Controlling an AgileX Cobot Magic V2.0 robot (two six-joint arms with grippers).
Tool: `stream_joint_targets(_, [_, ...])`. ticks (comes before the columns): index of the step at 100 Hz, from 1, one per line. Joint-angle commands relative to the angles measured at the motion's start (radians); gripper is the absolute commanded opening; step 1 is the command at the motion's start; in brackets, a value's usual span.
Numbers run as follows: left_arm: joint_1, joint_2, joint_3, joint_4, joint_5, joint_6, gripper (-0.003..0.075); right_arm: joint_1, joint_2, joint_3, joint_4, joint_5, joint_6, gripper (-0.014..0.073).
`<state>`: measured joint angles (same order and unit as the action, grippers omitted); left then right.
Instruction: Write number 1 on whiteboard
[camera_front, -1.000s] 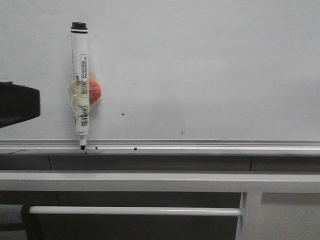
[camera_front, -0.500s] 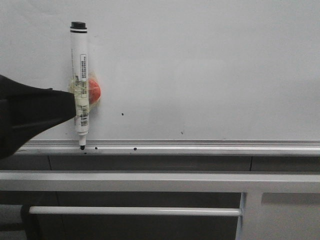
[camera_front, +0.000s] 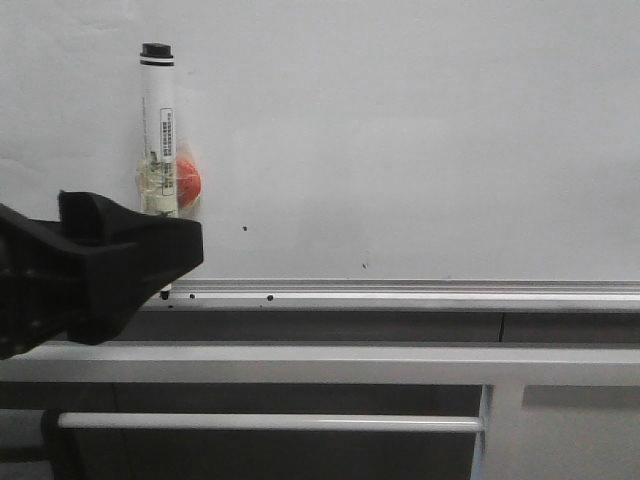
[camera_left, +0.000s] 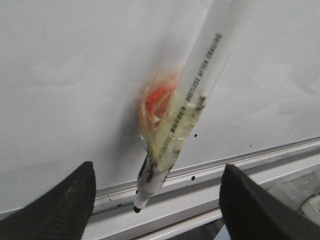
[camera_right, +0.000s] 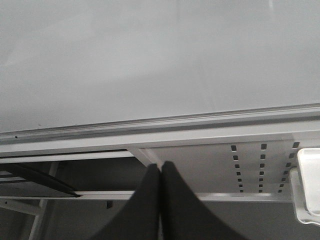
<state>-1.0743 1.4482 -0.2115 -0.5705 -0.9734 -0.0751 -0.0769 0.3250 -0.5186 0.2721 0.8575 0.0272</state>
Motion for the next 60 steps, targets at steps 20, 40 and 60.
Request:
stream_joint_targets(20, [-0.008,0.047,-0.069,-0.015,-0.103,-0.005,0.0472,-0.001,0.02,-0.031,0.007,-0.058,-0.014,-0.0053])
stream_joint_targets(40, [-0.008,0.053,-0.072,-0.042,-0.105,-0.005,0.0258,-0.001,0.02,-0.031,0.007,-0.058,-0.014,-0.0053])
stream_joint_targets(60, [-0.008,0.053,-0.072,0.002,-0.105,-0.005,-0.002,-0.001,0.02,-0.031,0.007,-0.058,-0.014,-0.0053])
